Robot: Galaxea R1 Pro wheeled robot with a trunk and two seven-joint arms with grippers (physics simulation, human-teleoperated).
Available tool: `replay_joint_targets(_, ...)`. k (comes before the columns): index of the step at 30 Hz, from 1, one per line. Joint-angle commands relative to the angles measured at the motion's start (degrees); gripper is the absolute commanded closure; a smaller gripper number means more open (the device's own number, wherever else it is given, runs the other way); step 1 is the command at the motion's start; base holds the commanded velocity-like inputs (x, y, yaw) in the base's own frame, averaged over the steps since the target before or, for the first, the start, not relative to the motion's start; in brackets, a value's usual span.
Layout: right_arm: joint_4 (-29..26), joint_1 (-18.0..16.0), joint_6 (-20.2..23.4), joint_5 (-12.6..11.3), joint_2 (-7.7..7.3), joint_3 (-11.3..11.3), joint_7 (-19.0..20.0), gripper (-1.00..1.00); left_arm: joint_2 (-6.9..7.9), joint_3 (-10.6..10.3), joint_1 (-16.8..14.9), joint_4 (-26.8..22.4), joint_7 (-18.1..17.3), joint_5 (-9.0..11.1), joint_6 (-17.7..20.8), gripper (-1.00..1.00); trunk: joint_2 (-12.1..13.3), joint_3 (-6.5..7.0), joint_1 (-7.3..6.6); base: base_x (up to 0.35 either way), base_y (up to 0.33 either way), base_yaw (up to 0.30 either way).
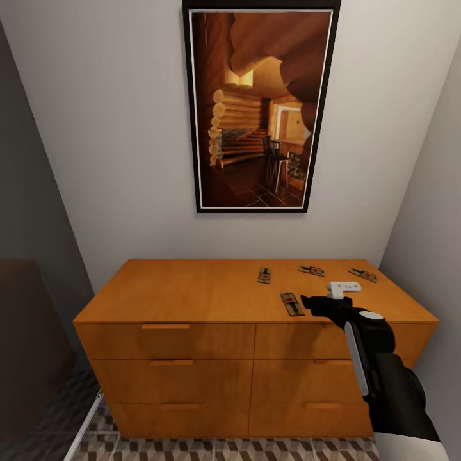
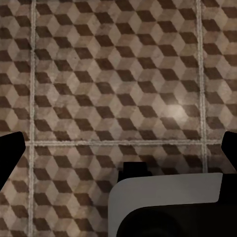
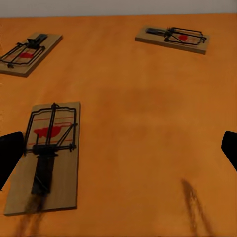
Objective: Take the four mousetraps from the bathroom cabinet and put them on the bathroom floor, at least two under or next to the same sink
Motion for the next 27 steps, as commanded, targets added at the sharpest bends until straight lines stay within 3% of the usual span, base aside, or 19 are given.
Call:
replay_joint_targets(1,-0.1,0.0,0.2,0.6,0.07,0.0,0.6,-1.00,0.01,0.0,0.0,-0.1,0.0,0.0,-0.1,-1.00,0.0,-0.05,0.00,0.000,0.046,0.000)
replay_joint_targets(12,0.0,0.0,0.2,0.6,0.21,0.5,0.6,-1.00,-0.07,-0.1,0.0,-0.1,0.0,-0.1,-0.1,-1.00,0.0,-0.05,0.00,0.000,0.122,0.000)
replay_joint_targets(27,0.6,0.0,0.2,0.6,0.22,0.5,0.8,-1.00,-0.08,-0.2,0.0,-0.1,0.0,-0.1,-0.1,-1.00,0.0,-0.05,0.00,0.000,0.016,0.000)
